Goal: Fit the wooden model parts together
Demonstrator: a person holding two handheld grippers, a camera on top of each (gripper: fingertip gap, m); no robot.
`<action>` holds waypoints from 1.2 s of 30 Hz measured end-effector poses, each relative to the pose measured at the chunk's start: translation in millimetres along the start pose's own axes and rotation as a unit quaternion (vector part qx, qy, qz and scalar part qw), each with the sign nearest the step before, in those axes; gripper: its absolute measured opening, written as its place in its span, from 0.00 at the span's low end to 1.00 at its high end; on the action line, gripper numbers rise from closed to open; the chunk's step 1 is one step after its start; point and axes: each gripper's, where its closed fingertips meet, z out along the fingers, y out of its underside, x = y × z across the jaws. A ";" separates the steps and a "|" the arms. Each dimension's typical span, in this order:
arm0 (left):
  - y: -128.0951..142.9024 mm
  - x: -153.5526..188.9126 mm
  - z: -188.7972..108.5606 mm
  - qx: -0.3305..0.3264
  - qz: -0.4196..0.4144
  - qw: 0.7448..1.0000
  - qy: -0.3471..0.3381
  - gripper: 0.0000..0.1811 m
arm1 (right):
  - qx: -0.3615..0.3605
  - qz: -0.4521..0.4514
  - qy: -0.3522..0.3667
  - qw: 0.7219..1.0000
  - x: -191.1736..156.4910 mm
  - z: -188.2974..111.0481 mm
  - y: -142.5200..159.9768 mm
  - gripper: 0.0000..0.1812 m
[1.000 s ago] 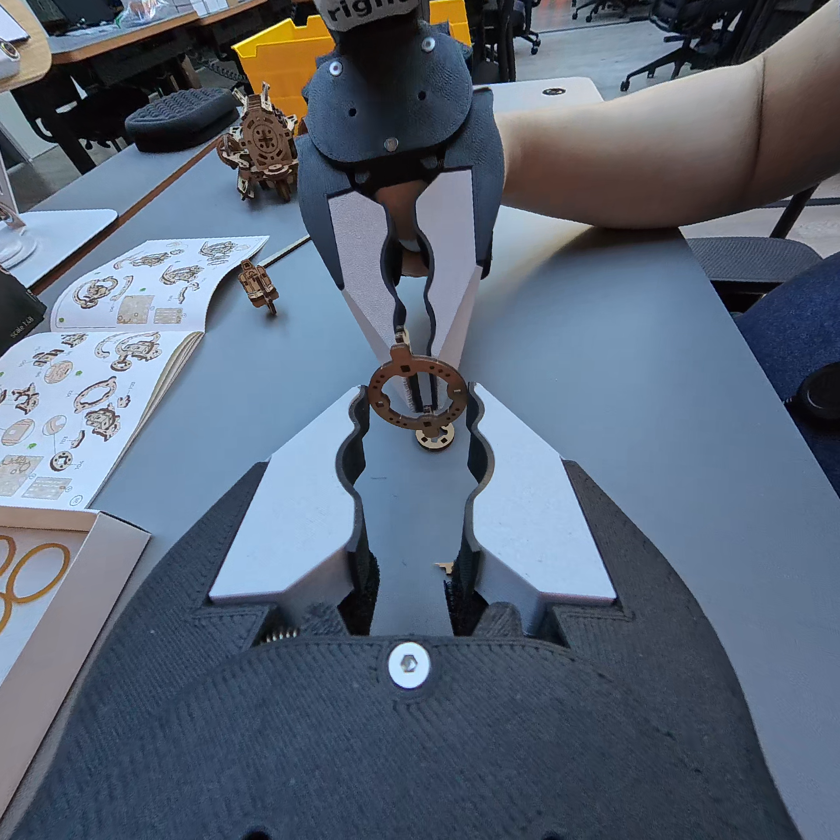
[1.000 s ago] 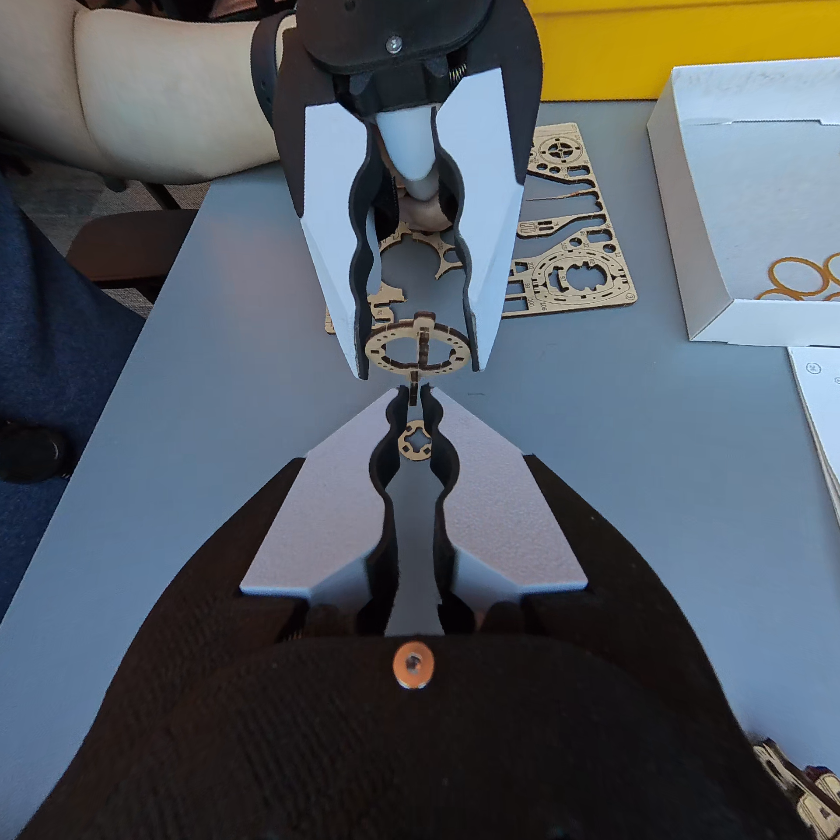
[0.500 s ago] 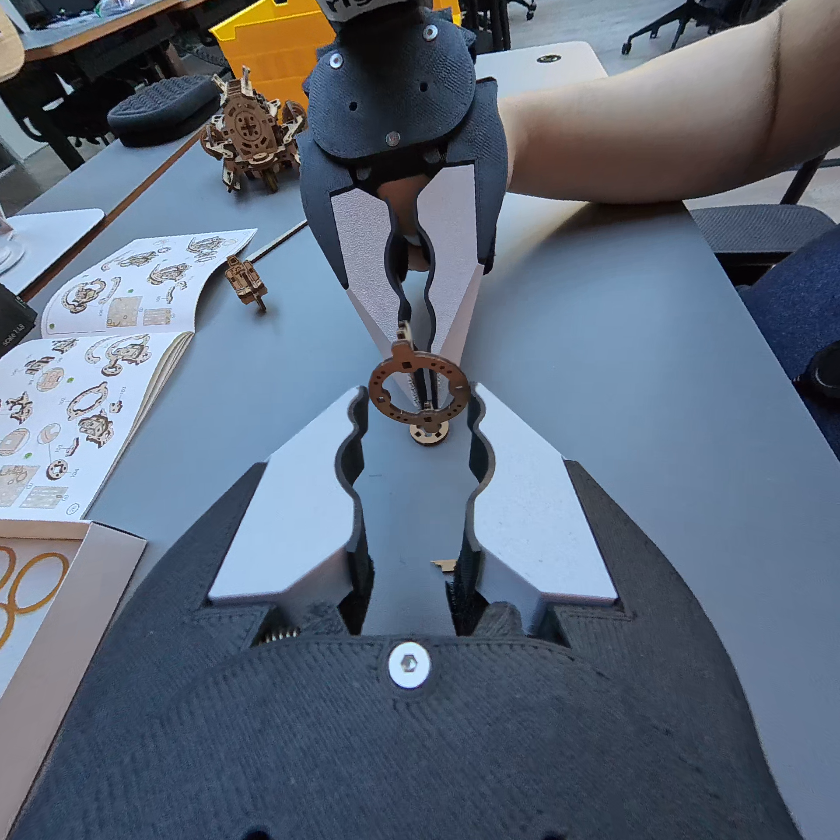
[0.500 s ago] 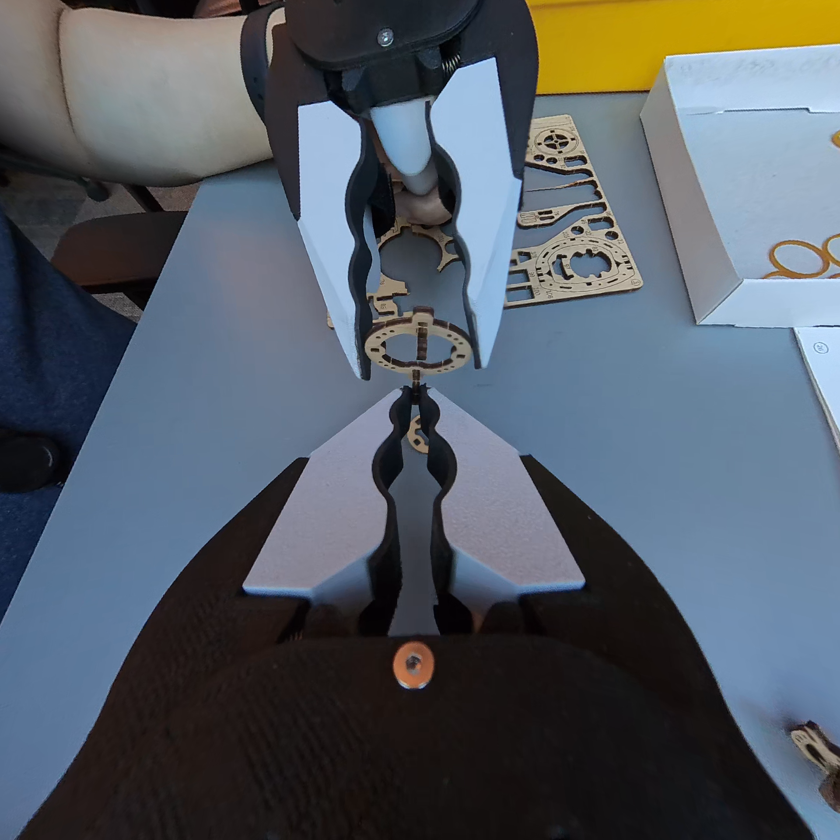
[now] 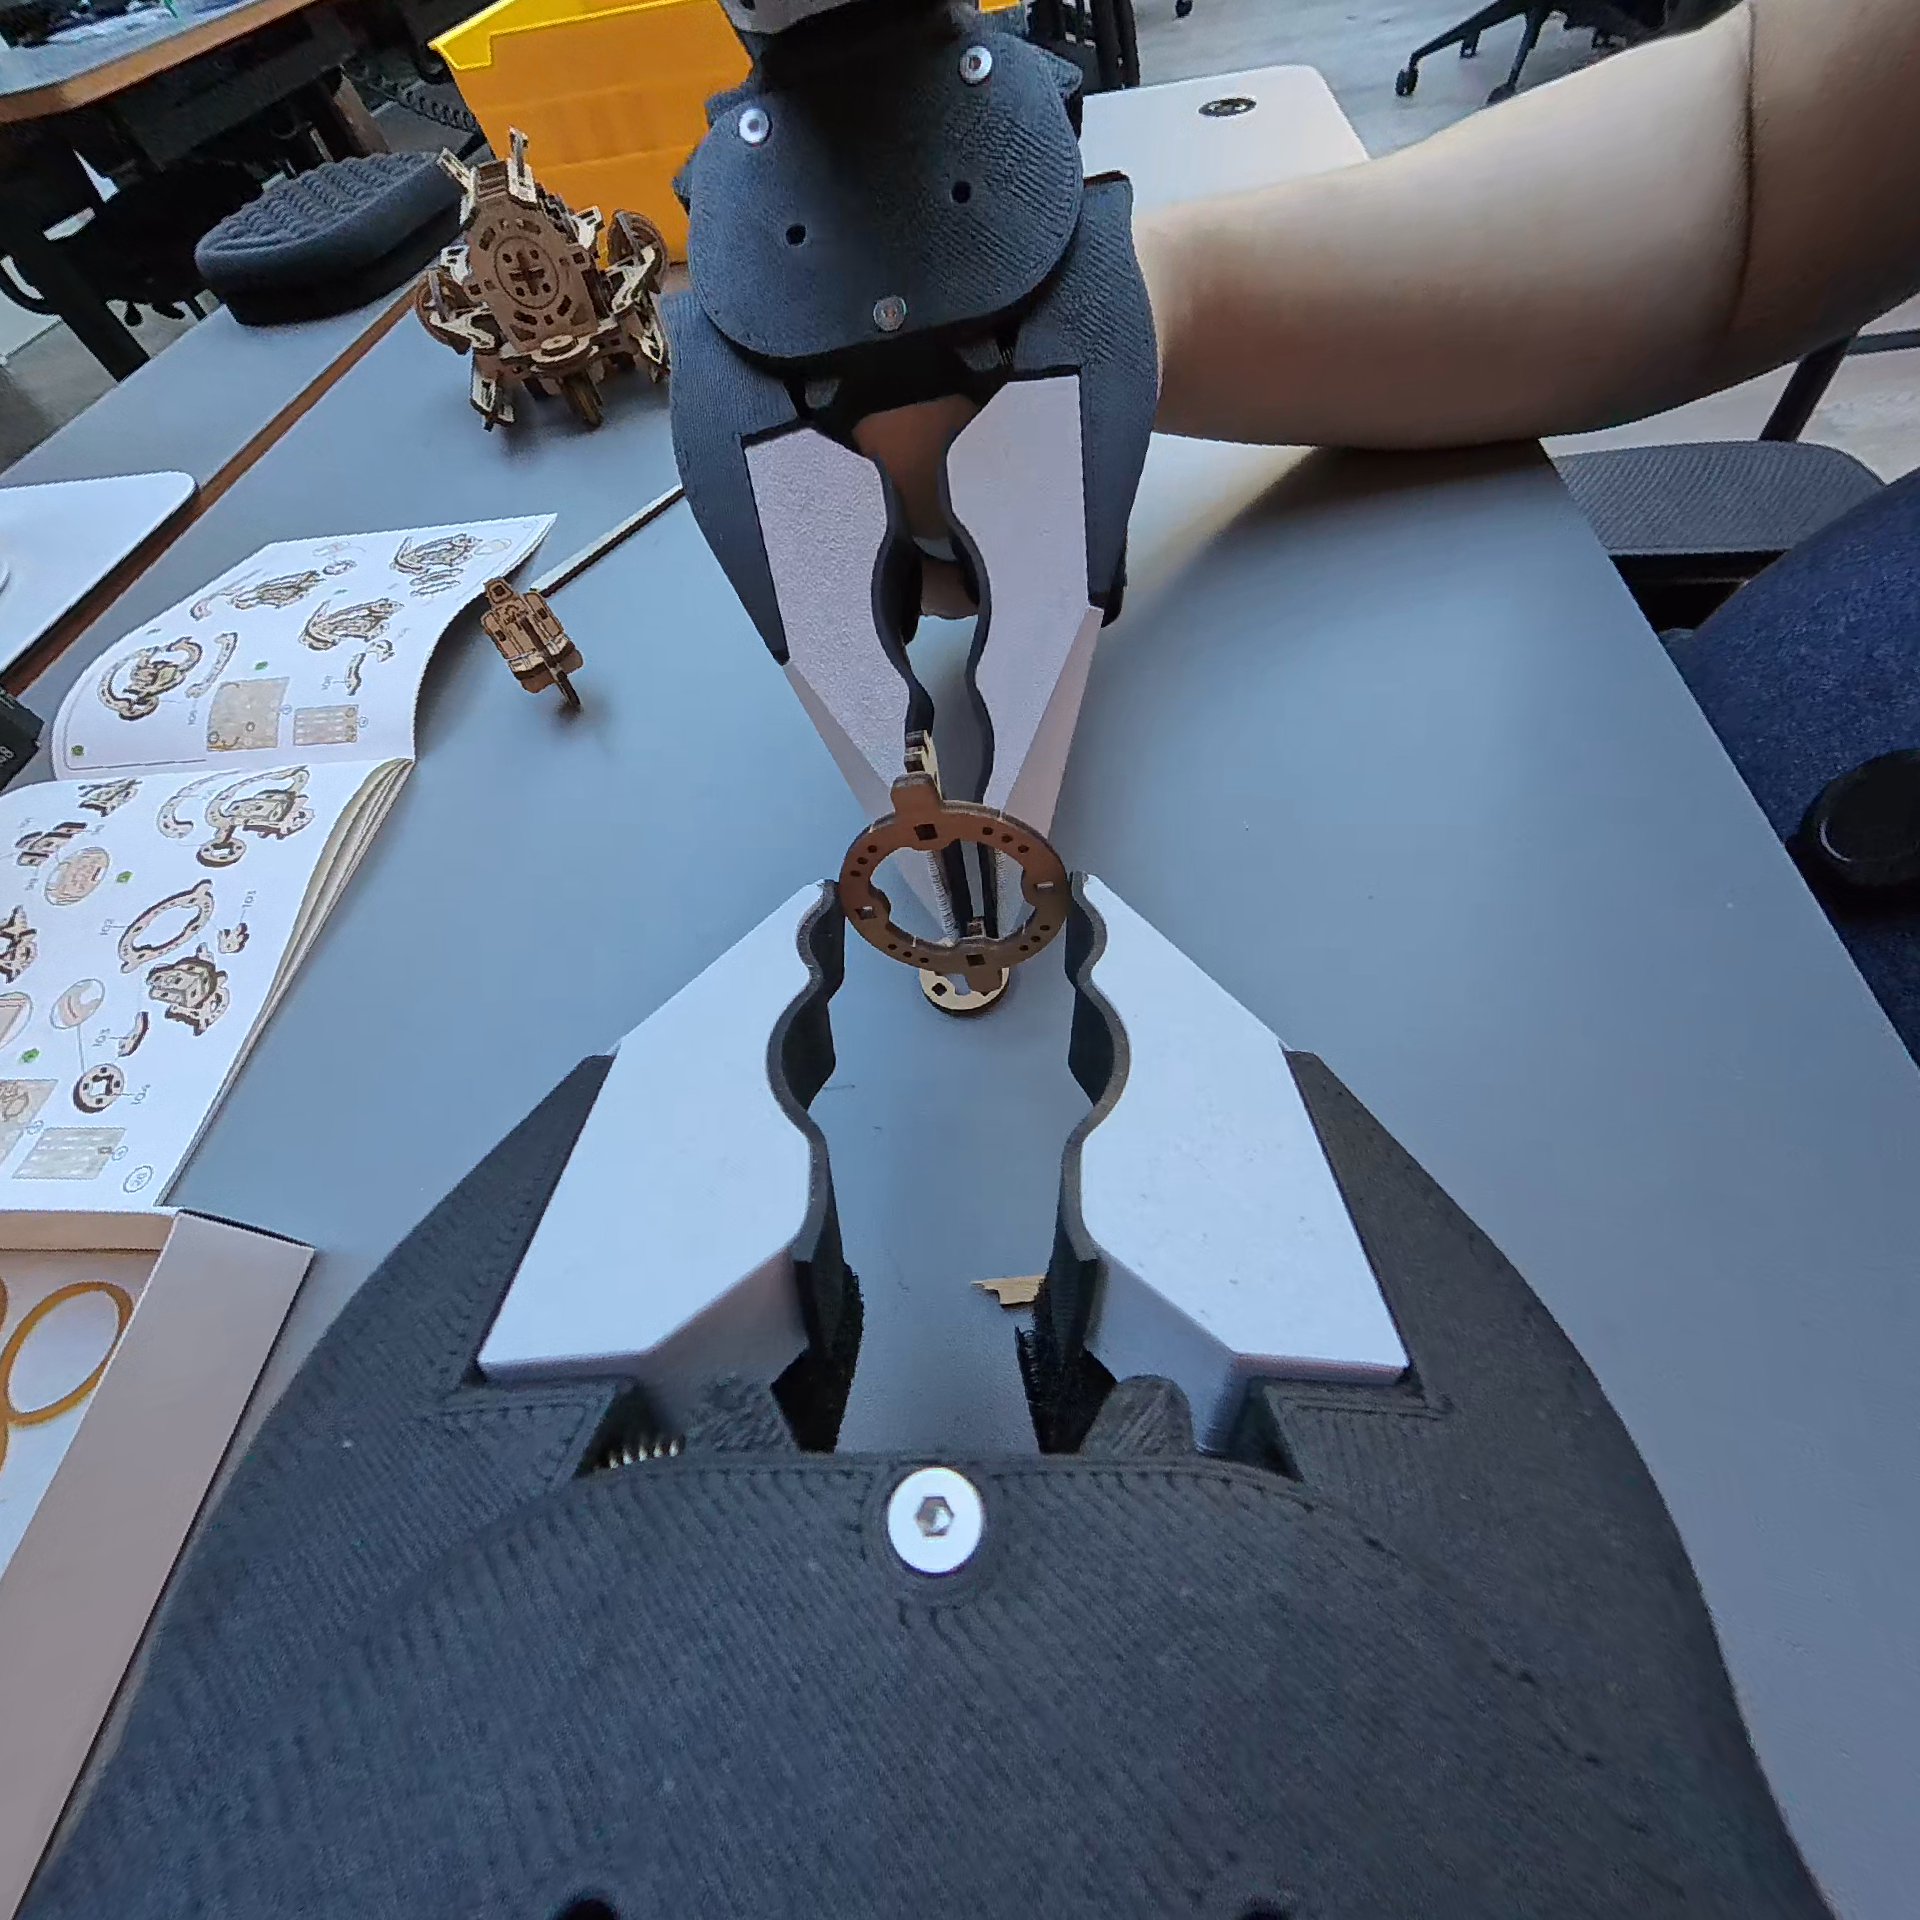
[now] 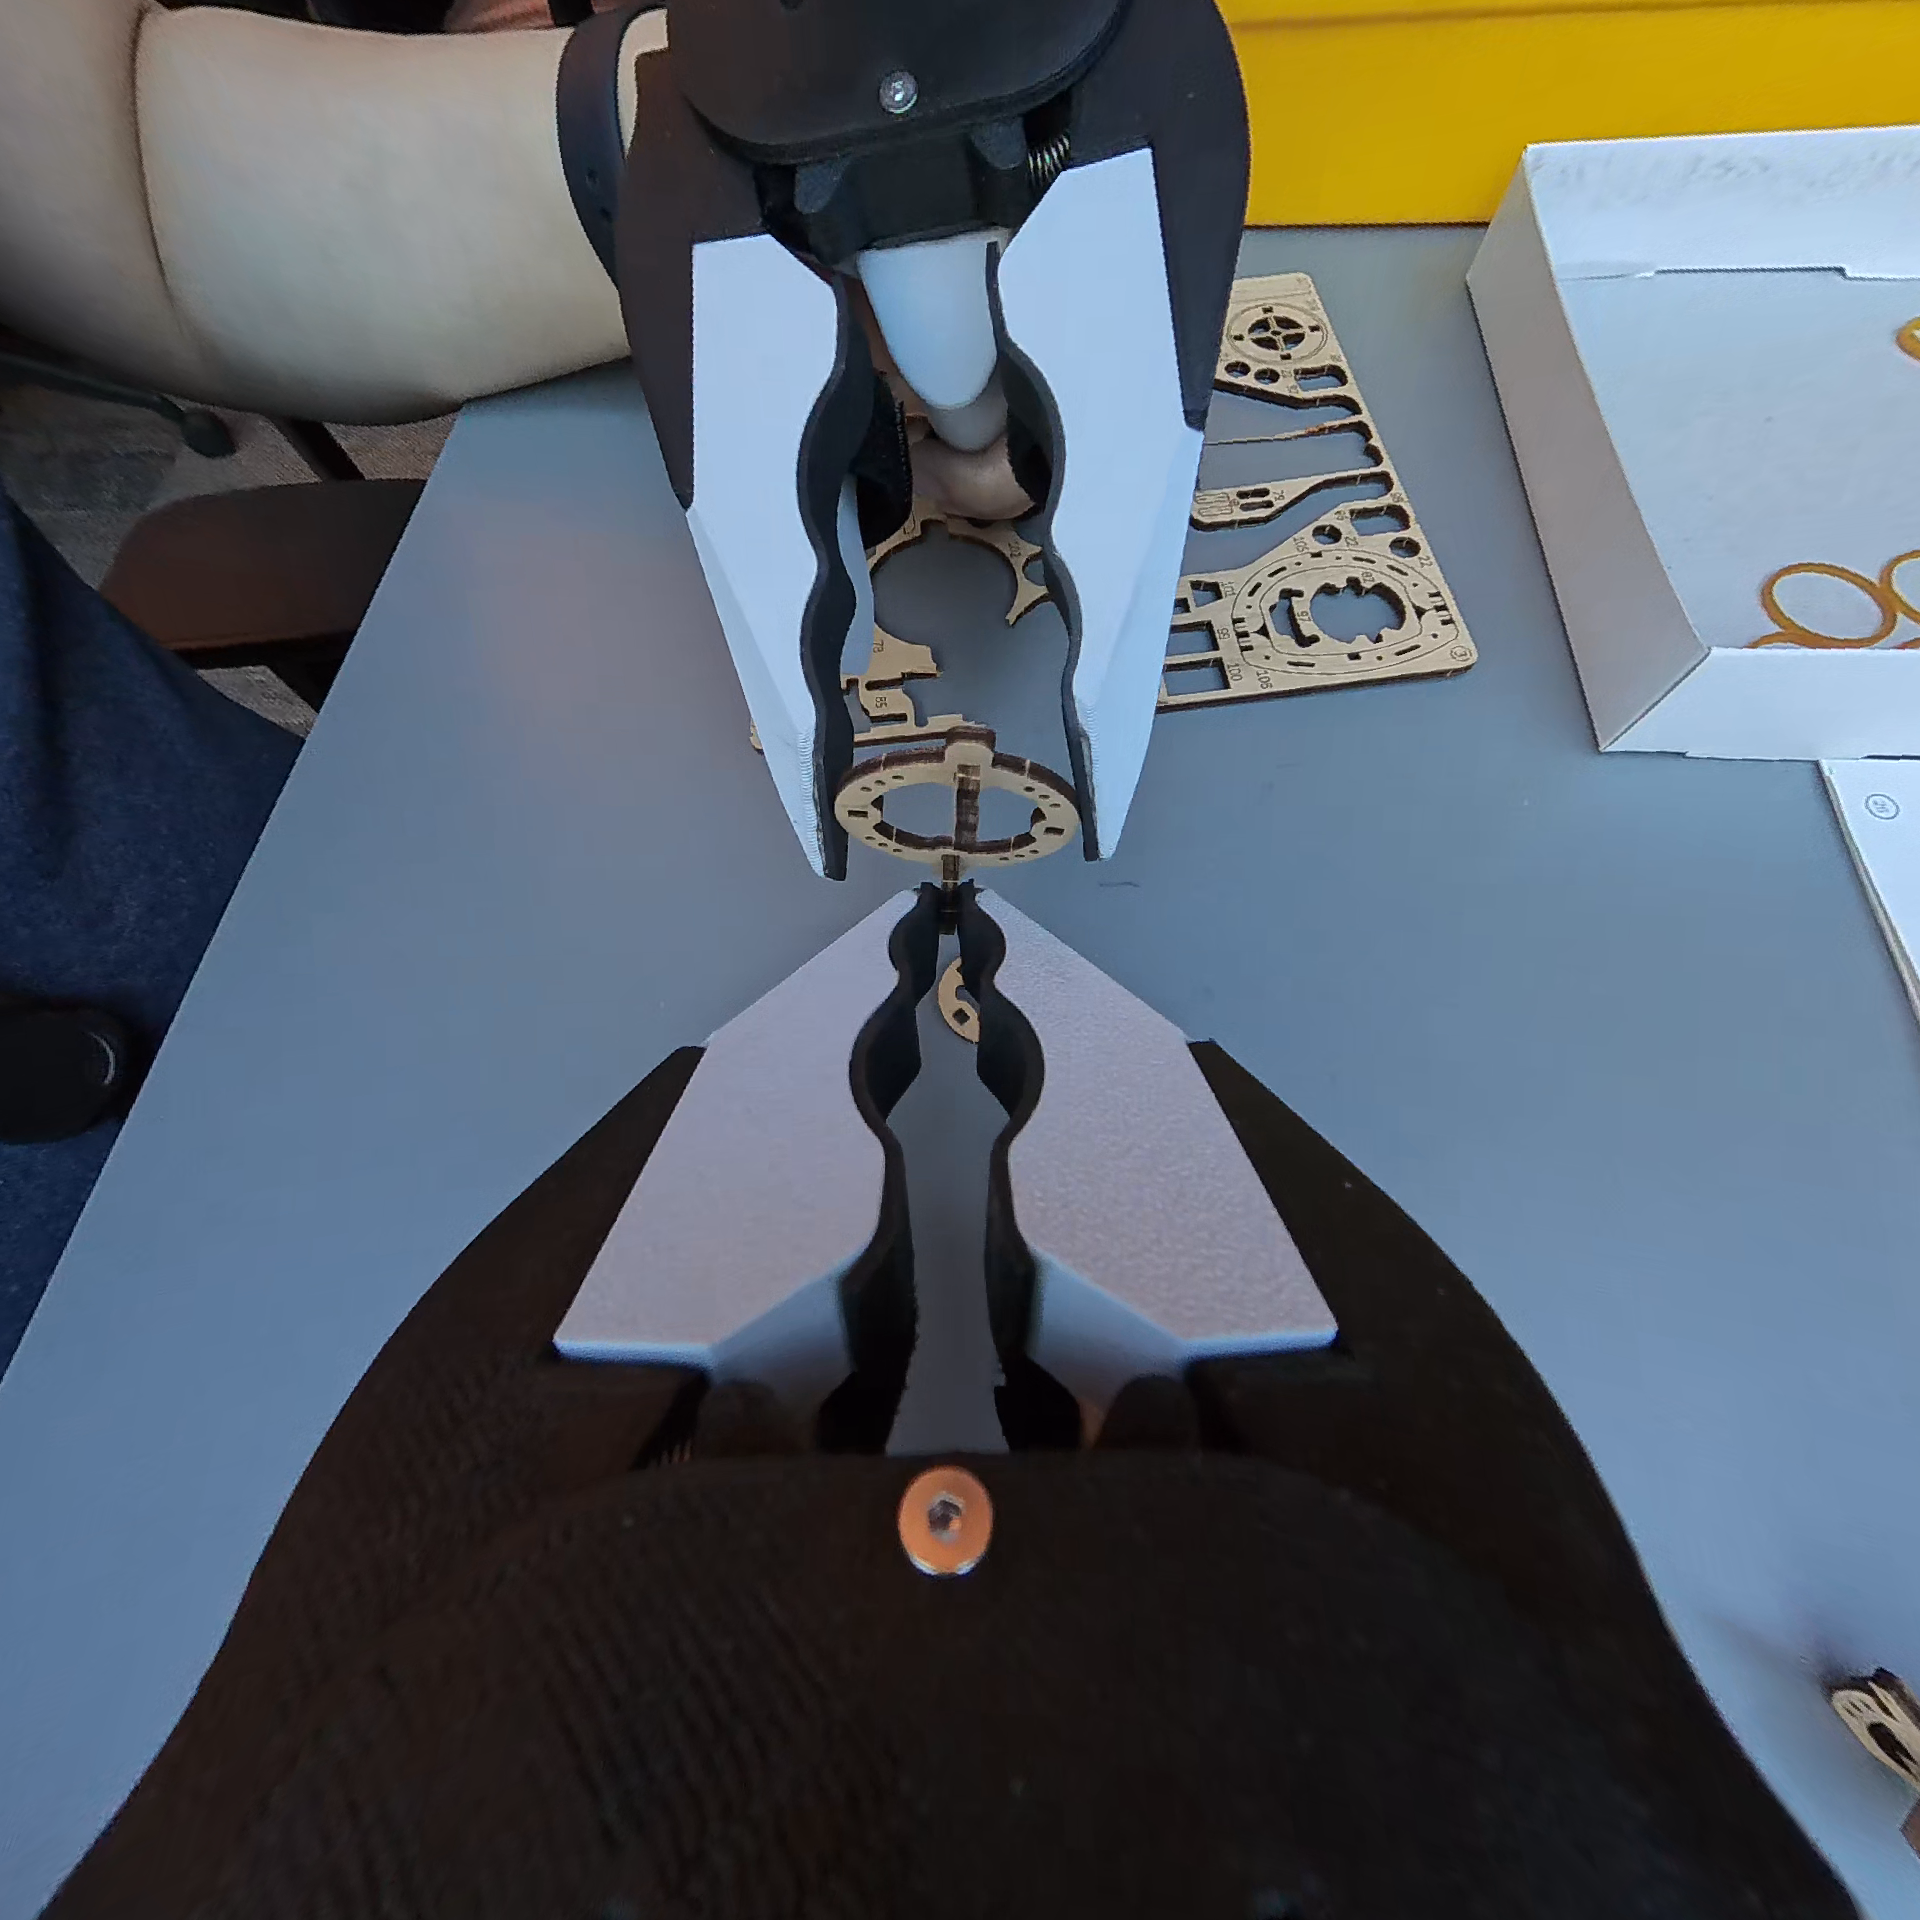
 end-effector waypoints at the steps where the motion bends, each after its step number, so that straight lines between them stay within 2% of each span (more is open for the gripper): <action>1: 0.1 -0.2 0.0 0.000 -0.001 1.000 0.000 0.23 | 0.004 0.005 -0.002 1.000 0.3 0.1 -0.2 0.01; 16: 0.0 -1.7 0.0 0.000 -0.009 1.000 0.000 0.23 | 0.009 0.004 -0.005 1.000 0.8 -1.6 -0.5 0.01; 20: -2.1 -3.4 -1.9 0.009 -0.012 1.000 -0.003 0.23 | 0.023 0.003 -0.005 1.000 0.5 -5.8 -4.8 0.06; 25: -3.8 -4.1 -3.3 0.016 -0.014 1.000 -0.004 0.23 | 0.042 0.000 0.000 0.999 1.7 -11.4 -11.6 0.06; 36: -3.6 -3.6 -3.0 0.015 -0.013 1.000 -0.003 0.23 | 0.029 -0.006 -0.001 1.000 1.5 -5.7 -9.8 0.03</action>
